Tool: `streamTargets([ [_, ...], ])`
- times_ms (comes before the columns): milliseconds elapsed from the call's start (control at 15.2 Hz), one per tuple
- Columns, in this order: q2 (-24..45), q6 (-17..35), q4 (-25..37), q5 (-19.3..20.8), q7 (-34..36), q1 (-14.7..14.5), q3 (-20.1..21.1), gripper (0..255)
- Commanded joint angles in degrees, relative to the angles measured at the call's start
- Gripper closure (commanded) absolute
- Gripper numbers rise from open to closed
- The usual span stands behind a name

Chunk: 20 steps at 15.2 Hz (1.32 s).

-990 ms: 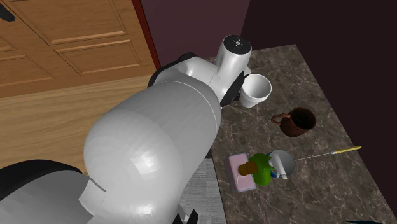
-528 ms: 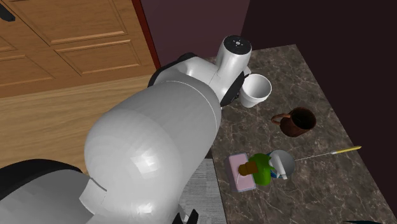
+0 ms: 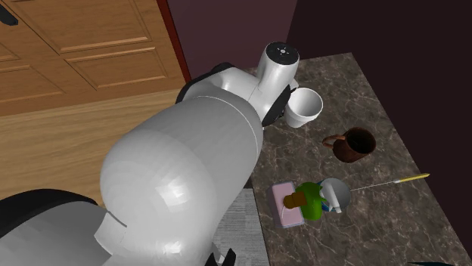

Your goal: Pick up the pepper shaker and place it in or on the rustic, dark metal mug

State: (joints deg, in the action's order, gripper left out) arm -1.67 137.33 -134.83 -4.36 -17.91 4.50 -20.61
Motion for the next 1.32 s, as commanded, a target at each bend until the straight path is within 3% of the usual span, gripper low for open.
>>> streamTargets([
  [0, -0.5, -0.8, 0.3, 0.3, 0.3, 0.0, 0.0, 255],
  [1254, -8.0, -15.6, 8.1, 4.1, 3.7, 0.3, 0.8, 255],
])
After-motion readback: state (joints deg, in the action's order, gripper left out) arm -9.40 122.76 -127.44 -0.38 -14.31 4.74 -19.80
